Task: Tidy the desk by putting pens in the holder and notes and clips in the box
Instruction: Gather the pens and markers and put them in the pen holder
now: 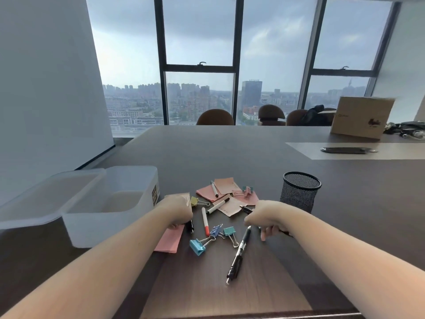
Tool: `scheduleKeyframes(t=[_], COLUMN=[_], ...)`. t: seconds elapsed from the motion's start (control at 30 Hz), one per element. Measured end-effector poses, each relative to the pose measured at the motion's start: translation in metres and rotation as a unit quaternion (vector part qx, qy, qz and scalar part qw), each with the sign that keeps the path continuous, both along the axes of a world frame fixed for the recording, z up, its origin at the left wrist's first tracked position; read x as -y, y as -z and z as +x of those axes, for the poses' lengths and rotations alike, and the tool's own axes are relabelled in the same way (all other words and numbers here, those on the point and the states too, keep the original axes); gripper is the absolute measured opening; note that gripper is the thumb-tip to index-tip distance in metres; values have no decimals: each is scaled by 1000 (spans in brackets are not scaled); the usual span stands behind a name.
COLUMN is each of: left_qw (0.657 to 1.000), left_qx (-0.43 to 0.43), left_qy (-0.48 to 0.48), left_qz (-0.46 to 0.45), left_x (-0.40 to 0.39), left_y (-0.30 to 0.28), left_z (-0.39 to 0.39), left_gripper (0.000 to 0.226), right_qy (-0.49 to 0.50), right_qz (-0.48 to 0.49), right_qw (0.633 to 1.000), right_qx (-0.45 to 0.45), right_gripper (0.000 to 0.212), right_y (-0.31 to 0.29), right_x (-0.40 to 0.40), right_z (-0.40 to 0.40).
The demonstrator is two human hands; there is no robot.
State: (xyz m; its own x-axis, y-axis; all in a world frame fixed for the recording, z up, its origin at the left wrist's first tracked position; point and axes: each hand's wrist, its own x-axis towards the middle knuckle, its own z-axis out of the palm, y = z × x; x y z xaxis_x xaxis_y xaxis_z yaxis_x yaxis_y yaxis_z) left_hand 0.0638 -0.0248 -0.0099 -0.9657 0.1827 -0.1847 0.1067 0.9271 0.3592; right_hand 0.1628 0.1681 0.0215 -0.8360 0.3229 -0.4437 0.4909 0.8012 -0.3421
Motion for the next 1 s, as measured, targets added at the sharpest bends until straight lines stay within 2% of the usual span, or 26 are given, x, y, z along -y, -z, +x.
scheduleKeyframes(t=[0.17,0.23,0.33,0.37,0.4,0.43,0.5,0.63,0.73,0.8,0.87,0.93,1.0], left_qw=[1000,1000,998,997,995,993,991,987,980,975,973,976,984], left_qx=[5,-3,-28,-38,-53,-70,-95,-126,-147,-163,-169,-157,-129], left_qy=[7,8,11,17,20,20,14,46,62,57,47,39,30], left_qz=[-15,-23,-49,-64,-79,-88,-91,-89,-116,-142,-148,-143,-116], left_x=[-3,-4,-7,-7,-8,-7,-7,-11,-18,-22,-26,-30,-33], left_y=[1,2,3,4,6,7,9,8,8,12,19,22,22], left_z=[6,7,7,6,4,3,-1,-5,-6,-6,-5,-3,-3], left_gripper=[19,19,18,20,30,40,45,40,50,61,60,49,47], right_qy=[-12,4,34,31,29,25,30,46,40,31,17,0,-9], right_qz=[-5,-19,-18,-7,10,27,29,45,74,94,125,166,185], right_qw=[999,998,999,998,996,994,991,984,987,989,989,983,978], right_qx=[49,58,-31,-62,-88,-105,-130,-163,-138,-106,-78,-75,-94], right_gripper=[30,21,14,4,13,32,51,38,30,44,59,62,62], right_y=[15,18,16,14,13,14,11,7,10,17,28,33,34], right_x=[13,15,18,18,16,12,4,-11,-17,-17,-15,-12,-9], right_z=[-4,-6,-5,-5,-7,-10,-19,-29,-31,-32,-33,-33,-33])
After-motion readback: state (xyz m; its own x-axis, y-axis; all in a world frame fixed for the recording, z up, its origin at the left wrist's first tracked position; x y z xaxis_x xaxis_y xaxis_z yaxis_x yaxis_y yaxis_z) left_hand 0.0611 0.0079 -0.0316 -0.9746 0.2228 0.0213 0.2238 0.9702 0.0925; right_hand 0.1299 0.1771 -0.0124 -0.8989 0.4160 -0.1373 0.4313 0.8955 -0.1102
